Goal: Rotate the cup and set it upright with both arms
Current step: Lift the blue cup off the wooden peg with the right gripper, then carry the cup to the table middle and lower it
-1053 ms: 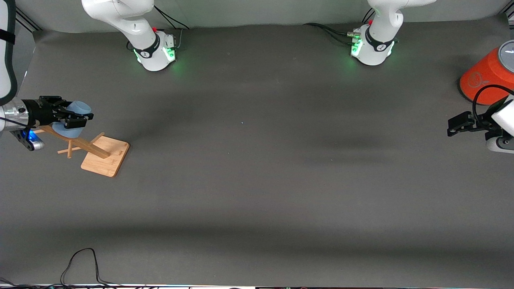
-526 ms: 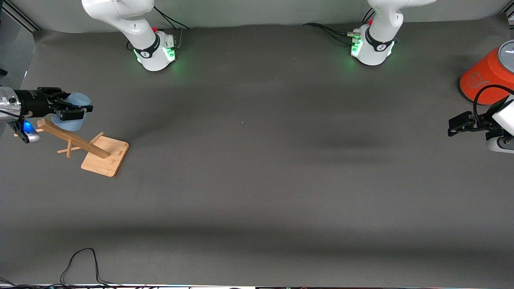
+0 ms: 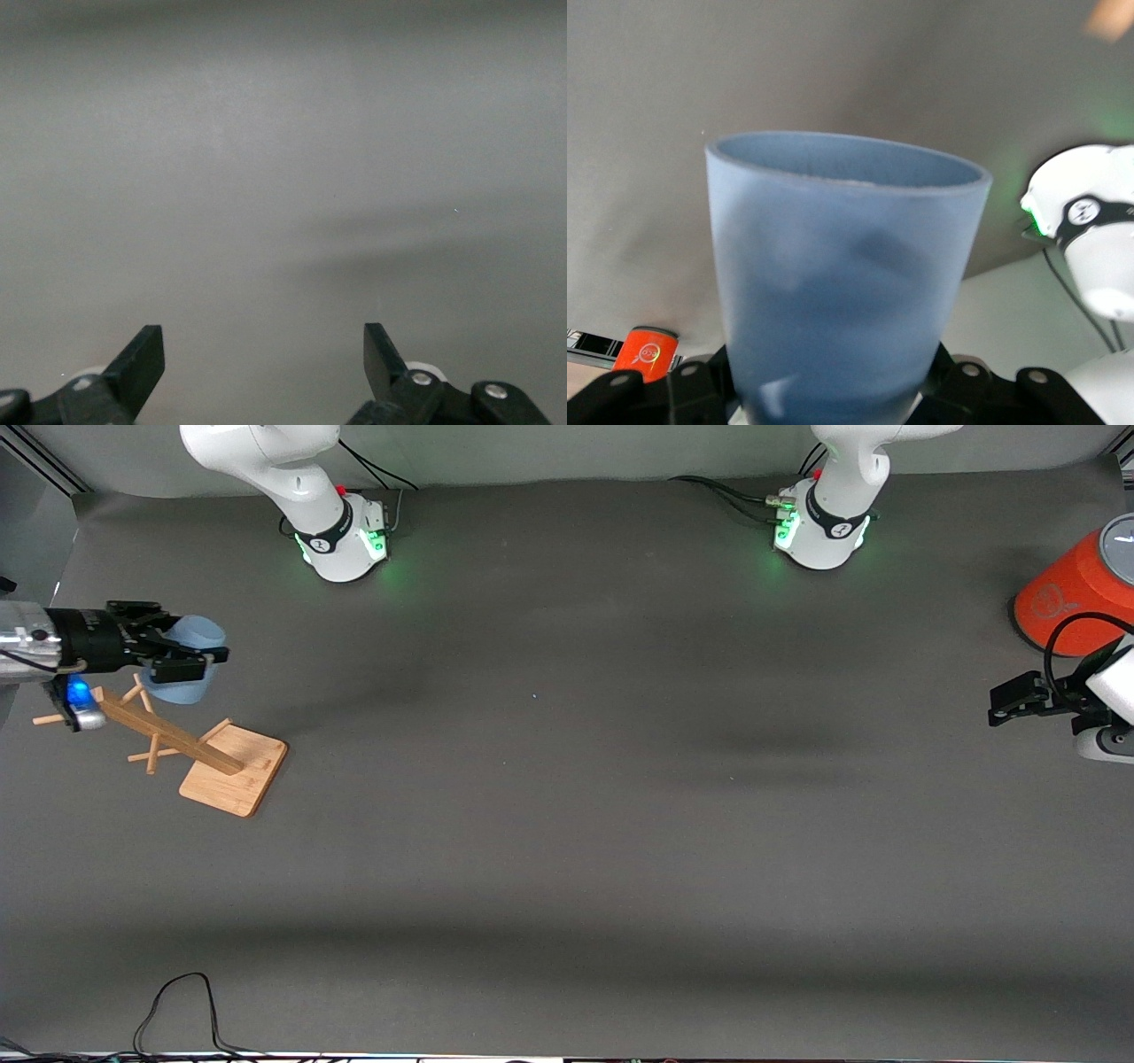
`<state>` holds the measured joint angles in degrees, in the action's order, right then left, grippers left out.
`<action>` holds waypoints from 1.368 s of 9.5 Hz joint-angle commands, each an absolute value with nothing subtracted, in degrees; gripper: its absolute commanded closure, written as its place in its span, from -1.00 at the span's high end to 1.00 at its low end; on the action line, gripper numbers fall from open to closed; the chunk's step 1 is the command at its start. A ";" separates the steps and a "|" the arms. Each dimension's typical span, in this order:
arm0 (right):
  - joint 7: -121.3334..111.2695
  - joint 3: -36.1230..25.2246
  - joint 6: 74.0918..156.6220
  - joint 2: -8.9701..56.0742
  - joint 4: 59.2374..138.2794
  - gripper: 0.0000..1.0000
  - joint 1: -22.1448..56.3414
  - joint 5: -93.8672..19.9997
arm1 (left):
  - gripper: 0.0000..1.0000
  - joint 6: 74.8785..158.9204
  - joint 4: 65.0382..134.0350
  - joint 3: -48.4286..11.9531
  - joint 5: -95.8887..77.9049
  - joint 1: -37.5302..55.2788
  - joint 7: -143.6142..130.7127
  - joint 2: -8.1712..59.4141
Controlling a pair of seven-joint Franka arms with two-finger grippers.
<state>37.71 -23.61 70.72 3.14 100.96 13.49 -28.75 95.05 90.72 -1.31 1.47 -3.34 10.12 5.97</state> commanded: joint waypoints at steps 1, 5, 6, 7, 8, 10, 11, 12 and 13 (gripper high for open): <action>44.97 -23.82 72.14 2.81 98.98 -0.54 19.31 -32.16 | 1.00 94.48 90.35 -1.23 2.20 -3.43 11.07 5.71; 51.33 -23.91 82.07 9.11 91.87 -0.52 34.95 -31.29 | 1.00 95.10 90.44 -1.05 2.11 -3.43 10.99 5.89; 51.24 -23.91 84.09 12.45 88.71 -0.52 37.50 -31.29 | 1.00 95.01 90.44 -1.05 2.11 -3.51 10.99 5.89; 50.98 -23.91 85.59 16.66 84.68 -0.52 39.70 -31.38 | 1.00 95.18 90.53 -1.05 2.11 -3.52 11.07 6.06; 50.54 -23.82 86.13 21.57 79.94 -0.52 40.94 -31.55 | 1.00 95.71 91.14 -1.05 2.20 -3.52 11.07 6.15; 50.36 -23.73 88.49 33.87 67.29 -0.52 45.77 -31.73 | 1.00 97.38 92.63 -1.05 2.11 -3.43 10.99 6.50; 50.36 -23.56 92.51 38.10 64.71 -0.52 47.44 -31.99 | 1.00 98.34 92.72 -1.05 2.11 -3.43 10.81 7.55; 50.10 -21.90 98.12 41.19 64.51 -0.52 49.20 -31.73 | 1.00 99.31 92.72 -1.05 2.11 -3.43 10.81 8.60; 47.57 -19.27 103.05 43.83 64.25 -0.52 50.09 -31.38 | 1.00 99.58 92.72 -1.05 2.11 -3.51 10.81 8.87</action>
